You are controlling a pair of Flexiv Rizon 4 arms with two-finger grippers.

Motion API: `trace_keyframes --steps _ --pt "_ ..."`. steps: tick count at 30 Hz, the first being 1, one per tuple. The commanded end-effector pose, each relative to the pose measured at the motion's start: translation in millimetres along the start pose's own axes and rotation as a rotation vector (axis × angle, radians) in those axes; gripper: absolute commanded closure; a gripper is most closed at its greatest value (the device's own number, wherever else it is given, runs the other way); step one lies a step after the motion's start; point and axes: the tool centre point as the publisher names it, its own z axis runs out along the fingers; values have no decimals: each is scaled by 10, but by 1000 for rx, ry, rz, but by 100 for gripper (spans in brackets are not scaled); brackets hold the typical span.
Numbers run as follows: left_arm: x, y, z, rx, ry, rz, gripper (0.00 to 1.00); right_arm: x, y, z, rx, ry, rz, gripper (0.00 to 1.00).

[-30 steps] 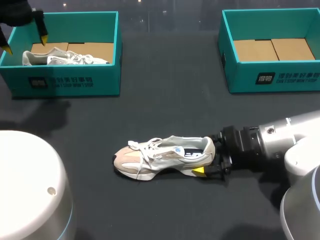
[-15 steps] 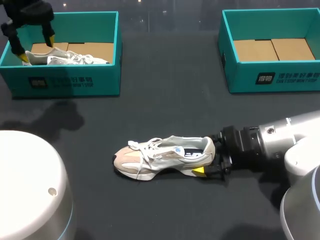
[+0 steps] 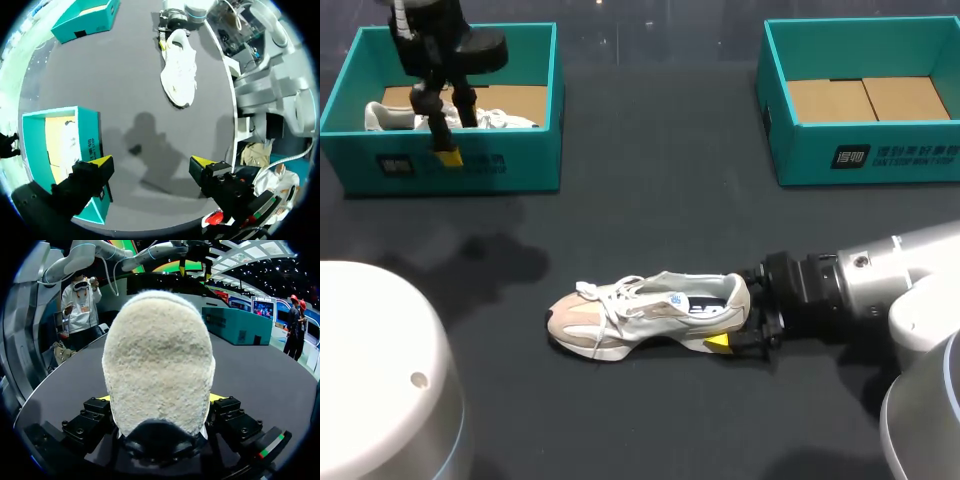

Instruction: Take the shoe out of the shoebox, open the shoe tongue, remove and reinsert the insole, then place the shoe into the shoebox

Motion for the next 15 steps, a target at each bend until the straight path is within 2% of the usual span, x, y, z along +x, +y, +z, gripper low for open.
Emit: trace_keyframes --steps 1,7,8,9,11,13,15 --pt "60 15 43 169 -91 -748 0 24 -4 -1 4 -1 0 100" --pt "60 15 43 169 -91 -748 0 24 -4 -1 4 -1 0 100" --pt "117 25 37 215 -104 -772 0 24 -4 -1 4 -1 0 100" --pt "211 16 30 233 -59 -813 0 24 -4 -1 4 -1 0 100" --pt "356 -45 74 244 -99 -890 0 24 -4 -1 4 -1 0 100" --pt "455 -120 94 225 -54 -933 0 24 -4 -1 4 -1 0 100" --pt "596 -244 129 206 -64 -1032 0 24 -4 -1 4 -1 0 100"
